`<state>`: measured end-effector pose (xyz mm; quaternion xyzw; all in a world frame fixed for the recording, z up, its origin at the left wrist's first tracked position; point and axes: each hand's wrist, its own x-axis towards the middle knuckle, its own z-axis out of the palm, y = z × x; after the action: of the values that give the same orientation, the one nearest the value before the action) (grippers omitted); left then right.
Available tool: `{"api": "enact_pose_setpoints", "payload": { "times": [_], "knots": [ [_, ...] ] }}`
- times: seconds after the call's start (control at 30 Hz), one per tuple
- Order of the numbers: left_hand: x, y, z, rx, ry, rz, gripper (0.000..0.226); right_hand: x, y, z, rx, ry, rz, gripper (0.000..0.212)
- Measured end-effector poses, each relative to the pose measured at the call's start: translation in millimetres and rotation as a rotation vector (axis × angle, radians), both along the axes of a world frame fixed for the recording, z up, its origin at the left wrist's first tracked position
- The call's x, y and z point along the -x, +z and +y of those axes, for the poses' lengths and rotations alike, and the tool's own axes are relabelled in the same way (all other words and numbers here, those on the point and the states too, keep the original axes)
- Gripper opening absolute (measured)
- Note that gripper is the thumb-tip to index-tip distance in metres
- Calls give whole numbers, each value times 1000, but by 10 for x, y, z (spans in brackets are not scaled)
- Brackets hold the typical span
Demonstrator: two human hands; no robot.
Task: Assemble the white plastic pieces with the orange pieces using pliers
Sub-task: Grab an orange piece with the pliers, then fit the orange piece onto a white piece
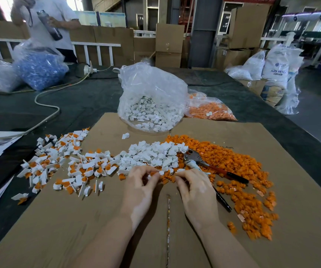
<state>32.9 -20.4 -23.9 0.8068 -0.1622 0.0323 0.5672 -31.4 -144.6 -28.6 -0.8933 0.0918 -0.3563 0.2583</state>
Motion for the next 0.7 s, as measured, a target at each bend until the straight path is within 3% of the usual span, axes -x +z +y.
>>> {"api": "enact_pose_setpoints", "payload": {
  "times": [0.1, 0.47, 0.57, 0.7],
  "knots": [
    [-104, -2, 118, -81, 129, -26, 6, -3, -3, 2, 3, -7, -5, 3],
    [-347, -21, 405, -325, 481, -39, 20, -43, -56, -21, 34, -64, -13, 8],
    [-310, -32, 358, -392, 445, -176, 19, -64, -56, -15, 137, -19, -2, 18],
    [-264, -19, 219, -417, 196, -350, 19, -77, -53, 55, 383, 81, 98, 37]
  ]
}}
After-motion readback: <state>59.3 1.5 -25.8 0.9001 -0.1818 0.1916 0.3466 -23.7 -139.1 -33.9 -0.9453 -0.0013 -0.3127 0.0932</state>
